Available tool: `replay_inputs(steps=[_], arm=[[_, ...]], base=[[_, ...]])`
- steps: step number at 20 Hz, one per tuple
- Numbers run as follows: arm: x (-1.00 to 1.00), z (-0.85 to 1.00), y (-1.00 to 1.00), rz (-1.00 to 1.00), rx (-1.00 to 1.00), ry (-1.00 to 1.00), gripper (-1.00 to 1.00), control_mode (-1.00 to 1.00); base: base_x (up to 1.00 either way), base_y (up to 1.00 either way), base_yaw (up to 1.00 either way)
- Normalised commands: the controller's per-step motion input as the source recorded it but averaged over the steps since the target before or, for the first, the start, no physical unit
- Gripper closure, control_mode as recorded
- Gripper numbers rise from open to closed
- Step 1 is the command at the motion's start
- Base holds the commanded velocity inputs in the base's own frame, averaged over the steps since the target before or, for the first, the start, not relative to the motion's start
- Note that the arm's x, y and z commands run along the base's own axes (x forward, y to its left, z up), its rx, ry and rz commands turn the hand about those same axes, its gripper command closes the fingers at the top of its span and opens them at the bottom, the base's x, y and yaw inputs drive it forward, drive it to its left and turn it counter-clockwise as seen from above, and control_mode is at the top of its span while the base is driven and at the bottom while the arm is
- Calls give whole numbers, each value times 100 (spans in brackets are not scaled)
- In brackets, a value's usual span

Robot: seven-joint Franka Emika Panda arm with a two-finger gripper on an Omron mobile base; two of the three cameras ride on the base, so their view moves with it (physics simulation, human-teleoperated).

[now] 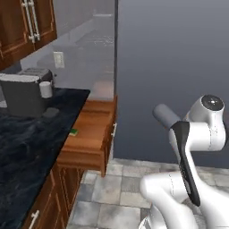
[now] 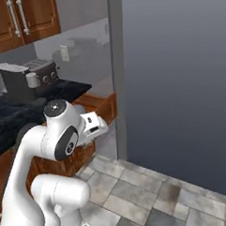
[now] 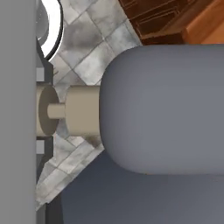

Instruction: Restock the sink supplies by placing the sponge and soap dispenser on the counter and next to the sink. Make sure the soap dispenser is upright.

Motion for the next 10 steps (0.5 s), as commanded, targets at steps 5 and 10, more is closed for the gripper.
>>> replay_inputs(steps=[5,10], arm=[[0,0,0,0,0,0,100,100],[0,0,0,0,0,0,100,100]], base=[[0,13,-83],[0,7,-81]])
